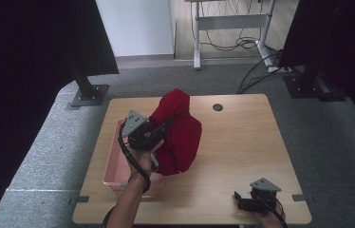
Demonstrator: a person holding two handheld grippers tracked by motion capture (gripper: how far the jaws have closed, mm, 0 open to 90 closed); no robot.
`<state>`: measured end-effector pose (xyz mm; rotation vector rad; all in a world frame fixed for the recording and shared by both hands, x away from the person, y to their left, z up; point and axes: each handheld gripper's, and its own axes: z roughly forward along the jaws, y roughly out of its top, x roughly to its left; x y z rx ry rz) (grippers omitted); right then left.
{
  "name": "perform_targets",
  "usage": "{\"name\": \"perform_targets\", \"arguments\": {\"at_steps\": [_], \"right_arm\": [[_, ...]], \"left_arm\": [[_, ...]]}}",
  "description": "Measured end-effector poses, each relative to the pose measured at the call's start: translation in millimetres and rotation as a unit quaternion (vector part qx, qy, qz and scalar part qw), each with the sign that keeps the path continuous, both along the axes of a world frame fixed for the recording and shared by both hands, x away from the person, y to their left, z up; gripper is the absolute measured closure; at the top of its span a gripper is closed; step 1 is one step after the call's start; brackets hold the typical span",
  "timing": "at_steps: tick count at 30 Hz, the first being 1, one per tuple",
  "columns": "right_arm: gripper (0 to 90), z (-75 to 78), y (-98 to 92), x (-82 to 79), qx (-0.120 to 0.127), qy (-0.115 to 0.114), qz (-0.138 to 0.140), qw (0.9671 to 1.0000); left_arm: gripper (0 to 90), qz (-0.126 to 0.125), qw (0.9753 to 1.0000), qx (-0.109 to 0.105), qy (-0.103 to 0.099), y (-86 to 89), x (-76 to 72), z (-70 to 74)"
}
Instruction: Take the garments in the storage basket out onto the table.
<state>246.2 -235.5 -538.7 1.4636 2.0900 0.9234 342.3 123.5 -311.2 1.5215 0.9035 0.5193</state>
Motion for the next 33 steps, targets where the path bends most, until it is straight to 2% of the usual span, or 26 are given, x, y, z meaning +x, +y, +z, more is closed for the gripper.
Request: {"name": "perform_targets", "arguments": {"at_steps": [18,33], "right_arm": [[2.6,0.0,0.0,-0.1,0.000,0.000,0.000,1.0000],[2.6,0.0,0.0,0.2,0.000,0.000,0.000,1.0000]], "left_arm": [[74.1,-0.017,0.9999,0.000,0.001,-25.6,3.8,-0.4],[74.1,-0.027,0.9996,0.003,0.008,-43.7,8.6,-8.2]]}}
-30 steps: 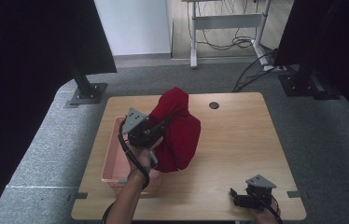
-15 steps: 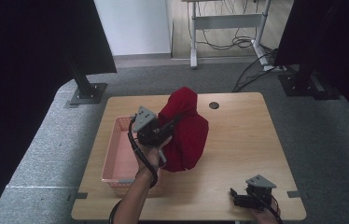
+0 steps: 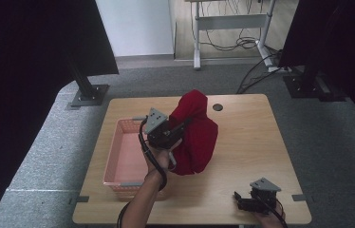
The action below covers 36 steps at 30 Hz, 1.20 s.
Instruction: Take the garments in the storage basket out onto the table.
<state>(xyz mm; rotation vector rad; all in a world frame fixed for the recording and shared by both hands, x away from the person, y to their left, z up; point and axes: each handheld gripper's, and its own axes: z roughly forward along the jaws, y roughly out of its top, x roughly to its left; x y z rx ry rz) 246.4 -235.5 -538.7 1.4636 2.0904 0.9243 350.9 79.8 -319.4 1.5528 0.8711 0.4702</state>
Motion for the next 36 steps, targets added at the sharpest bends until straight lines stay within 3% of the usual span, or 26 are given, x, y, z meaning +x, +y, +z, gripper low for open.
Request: {"name": "perform_targets", "arguments": {"at_steps": [19,36], "right_arm": [[2.6,0.0,0.0,0.0,0.000,0.000,0.000,1.0000],[2.7,0.0,-0.1,0.1,0.000,0.000,0.000,1.0000]], "left_arm": [[74.1,-0.014,0.9998,0.004,0.010,-21.1,4.0,-14.2],[74.0,-0.025,0.9989,0.013,0.038,-39.4,8.6,-38.9]]}}
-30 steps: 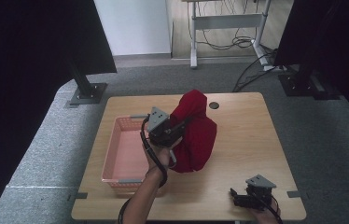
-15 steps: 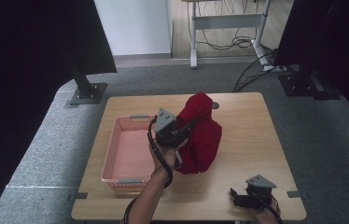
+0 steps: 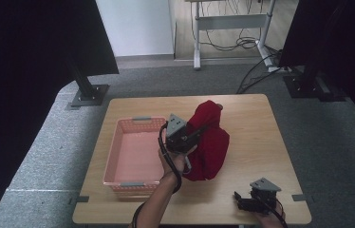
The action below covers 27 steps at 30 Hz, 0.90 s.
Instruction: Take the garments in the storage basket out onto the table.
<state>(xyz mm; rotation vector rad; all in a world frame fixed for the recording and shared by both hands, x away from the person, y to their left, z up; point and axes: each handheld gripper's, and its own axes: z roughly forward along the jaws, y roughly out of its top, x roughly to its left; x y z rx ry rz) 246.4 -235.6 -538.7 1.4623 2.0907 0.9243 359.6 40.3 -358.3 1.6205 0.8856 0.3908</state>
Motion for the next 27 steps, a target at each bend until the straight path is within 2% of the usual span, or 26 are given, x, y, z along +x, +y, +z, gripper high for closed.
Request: {"name": "perform_targets", "arguments": {"at_steps": [7,18,27], "right_arm": [[2.7,0.0,0.0,0.0,0.000,0.000,0.000,1.0000],[2.6,-0.1,0.1,0.0,0.000,-0.001,0.000,1.0000],[2.6,-0.2,0.0,0.1,0.000,-0.001,0.000,1.0000]], "left_arm": [[74.0,-0.002,0.9999,0.001,0.015,-6.5,2.4,-12.7],[74.0,-0.005,0.9997,0.002,0.026,-13.8,4.0,-21.9],[73.9,-0.009,0.9991,0.008,0.041,-22.5,6.3,-36.1]]}}
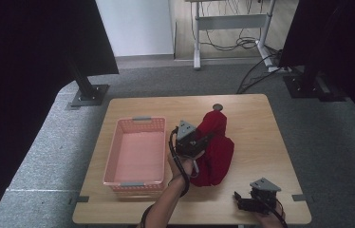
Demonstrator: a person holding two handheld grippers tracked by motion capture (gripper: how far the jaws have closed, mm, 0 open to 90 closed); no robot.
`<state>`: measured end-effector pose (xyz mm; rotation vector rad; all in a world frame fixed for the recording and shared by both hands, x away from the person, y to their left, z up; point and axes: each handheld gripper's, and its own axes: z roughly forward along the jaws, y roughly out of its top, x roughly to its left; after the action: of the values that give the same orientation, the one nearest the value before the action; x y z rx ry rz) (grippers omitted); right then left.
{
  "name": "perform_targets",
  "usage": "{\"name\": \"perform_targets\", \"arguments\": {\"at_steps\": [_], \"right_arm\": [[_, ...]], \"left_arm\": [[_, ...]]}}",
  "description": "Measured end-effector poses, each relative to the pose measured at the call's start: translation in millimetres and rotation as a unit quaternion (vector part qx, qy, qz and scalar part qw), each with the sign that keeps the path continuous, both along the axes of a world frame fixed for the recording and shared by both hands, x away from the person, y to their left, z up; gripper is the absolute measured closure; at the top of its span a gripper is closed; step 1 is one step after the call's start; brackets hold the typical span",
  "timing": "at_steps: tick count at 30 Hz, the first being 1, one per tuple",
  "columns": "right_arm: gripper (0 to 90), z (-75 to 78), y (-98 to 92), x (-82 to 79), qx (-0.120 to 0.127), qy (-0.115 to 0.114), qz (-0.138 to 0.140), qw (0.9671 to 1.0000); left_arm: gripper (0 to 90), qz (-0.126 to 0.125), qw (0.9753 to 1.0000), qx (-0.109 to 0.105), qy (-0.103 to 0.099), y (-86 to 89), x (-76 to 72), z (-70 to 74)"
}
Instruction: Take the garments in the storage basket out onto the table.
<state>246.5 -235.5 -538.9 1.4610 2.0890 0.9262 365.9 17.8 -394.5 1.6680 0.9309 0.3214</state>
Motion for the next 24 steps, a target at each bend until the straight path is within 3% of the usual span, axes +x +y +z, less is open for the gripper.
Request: {"name": "perform_targets", "arguments": {"at_steps": [24], "right_arm": [[2.8,0.0,0.0,-0.1,0.000,0.000,0.000,1.0000]], "left_arm": [[71.4,-0.009,0.9988,0.016,0.045,-10.2,-6.5,-55.4]]}}
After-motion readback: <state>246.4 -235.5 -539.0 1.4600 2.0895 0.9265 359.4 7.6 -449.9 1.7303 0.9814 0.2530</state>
